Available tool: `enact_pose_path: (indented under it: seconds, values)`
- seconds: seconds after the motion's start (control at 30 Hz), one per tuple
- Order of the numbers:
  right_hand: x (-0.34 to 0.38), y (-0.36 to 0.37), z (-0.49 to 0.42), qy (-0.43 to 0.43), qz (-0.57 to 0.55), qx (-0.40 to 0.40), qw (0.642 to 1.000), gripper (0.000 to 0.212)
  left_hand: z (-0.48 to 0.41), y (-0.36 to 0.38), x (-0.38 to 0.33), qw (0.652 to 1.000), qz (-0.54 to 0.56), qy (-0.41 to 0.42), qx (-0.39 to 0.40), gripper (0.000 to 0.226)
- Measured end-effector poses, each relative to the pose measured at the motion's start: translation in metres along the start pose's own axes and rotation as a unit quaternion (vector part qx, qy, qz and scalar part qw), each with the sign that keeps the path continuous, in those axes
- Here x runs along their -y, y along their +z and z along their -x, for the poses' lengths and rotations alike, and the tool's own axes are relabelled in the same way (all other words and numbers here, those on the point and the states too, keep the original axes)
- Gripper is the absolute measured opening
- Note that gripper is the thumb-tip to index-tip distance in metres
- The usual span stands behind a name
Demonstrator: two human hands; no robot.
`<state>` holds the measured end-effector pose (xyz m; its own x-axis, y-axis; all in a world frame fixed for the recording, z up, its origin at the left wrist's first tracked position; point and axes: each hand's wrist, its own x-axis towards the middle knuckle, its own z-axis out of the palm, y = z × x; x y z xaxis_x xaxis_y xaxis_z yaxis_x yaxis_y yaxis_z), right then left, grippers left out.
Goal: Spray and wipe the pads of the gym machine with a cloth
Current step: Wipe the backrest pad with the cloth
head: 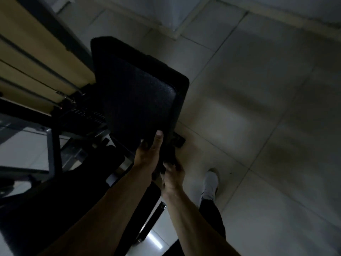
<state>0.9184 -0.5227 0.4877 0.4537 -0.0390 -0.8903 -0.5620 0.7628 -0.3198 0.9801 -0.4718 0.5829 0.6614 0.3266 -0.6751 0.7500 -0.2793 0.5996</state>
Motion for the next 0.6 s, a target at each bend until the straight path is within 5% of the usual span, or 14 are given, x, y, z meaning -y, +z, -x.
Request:
enact_pose_path:
  seconds: [0.07,0.17,0.23,0.37,0.47,0.6]
  values:
    - [-0.002,0.002,0.001,0.037,-0.001,-0.017,0.999,0.041,0.003,0.001,0.0,1.0,0.003,-0.015,0.001,0.129]
    - [0.011,0.01,0.01,0.062,0.015,-0.031,0.997,0.038,0.004,0.0,-0.001,1.0,-0.02,-0.017,-0.014,0.102]
    - [0.024,0.015,0.016,0.002,0.018,-0.026,0.999,0.035,0.002,-0.003,-0.001,1.0,-0.021,-0.015,-0.001,0.106]
    - [0.055,0.02,0.048,-0.152,0.042,0.043,0.987,0.025,-0.005,-0.017,0.0,0.993,0.09,-0.075,-0.013,0.148]
    - [0.06,0.02,0.047,-0.279,0.121,0.046,0.952,0.02,0.0,-0.025,-0.028,0.986,0.139,-0.086,-0.02,0.144]
    - [0.025,0.014,0.014,-0.237,0.17,-0.048,0.955,0.011,0.0,-0.026,-0.054,0.979,0.186,-0.077,0.025,0.126]
